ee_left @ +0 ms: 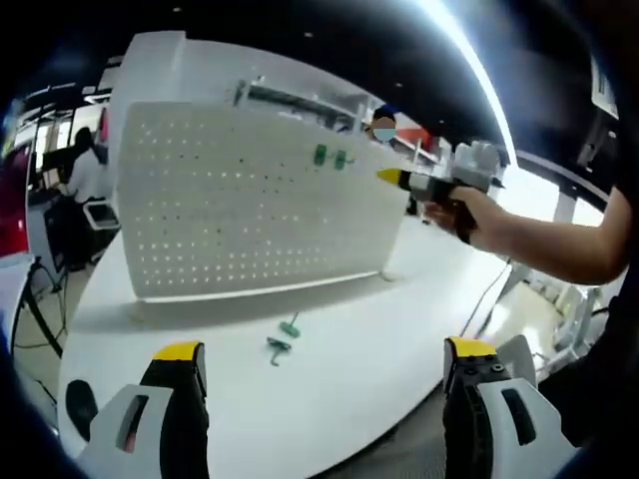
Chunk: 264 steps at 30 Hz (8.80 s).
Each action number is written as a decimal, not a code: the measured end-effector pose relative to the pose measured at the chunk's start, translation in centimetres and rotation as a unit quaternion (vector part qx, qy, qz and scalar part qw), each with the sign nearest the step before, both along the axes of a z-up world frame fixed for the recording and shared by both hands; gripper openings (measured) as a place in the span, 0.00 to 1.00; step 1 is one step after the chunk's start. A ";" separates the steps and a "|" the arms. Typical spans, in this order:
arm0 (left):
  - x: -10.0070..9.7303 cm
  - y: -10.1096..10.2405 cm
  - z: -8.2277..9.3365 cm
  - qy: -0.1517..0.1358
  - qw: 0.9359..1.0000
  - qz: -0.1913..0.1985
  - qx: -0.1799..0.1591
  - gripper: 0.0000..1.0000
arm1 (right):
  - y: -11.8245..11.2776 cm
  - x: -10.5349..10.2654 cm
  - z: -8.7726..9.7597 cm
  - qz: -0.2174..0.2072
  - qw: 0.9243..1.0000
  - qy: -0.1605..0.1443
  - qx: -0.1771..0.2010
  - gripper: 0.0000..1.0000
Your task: Insert the hook assembly into the mounting plate slot until the hook locks in place.
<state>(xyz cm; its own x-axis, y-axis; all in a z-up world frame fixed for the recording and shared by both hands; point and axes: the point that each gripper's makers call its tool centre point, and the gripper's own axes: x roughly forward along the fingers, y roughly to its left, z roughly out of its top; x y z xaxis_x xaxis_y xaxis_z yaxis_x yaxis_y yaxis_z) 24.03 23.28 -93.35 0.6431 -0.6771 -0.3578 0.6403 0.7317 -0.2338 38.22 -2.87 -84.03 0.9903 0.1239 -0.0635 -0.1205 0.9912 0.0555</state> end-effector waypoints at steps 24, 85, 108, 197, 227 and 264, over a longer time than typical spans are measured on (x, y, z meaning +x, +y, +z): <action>-2.9 -0.2 -1.9 0.037 0.999 -0.016 0.016 1.00 | 4.8 -12.3 -11.9 0.094 0.982 0.160 0.021 0.30; -1.8 0.3 -5.7 0.116 0.993 -0.002 0.030 0.97 | 13.4 -9.1 -22.4 0.280 0.882 0.377 0.043 0.29; -0.1 1.2 -6.6 0.127 0.991 0.033 0.030 0.96 | 14.7 -0.4 -25.3 0.274 0.871 0.406 0.045 0.26; 4.6 -2.7 0.1 0.066 0.998 -0.005 -0.001 0.86 | 17.6 -5.8 -7.0 0.241 0.943 0.178 0.144 0.00; 4.2 -5.0 4.6 0.066 0.991 -0.023 -0.111 0.38 | 20.7 -9.8 -1.0 0.286 0.938 0.099 0.171 0.00; 2.2 -5.5 5.3 0.106 0.982 -0.036 -0.152 0.01 | 21.4 -11.7 -0.1 0.278 0.950 0.059 0.126 0.04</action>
<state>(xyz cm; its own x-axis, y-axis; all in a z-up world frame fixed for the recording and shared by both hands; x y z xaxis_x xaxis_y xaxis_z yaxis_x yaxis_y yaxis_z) 26.21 17.76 -88.06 0.5223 -0.8147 -0.2518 0.6018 0.5614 -0.5681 26.51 18.55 -84.17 0.7550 0.6521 -0.0690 -0.6002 0.7297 0.3276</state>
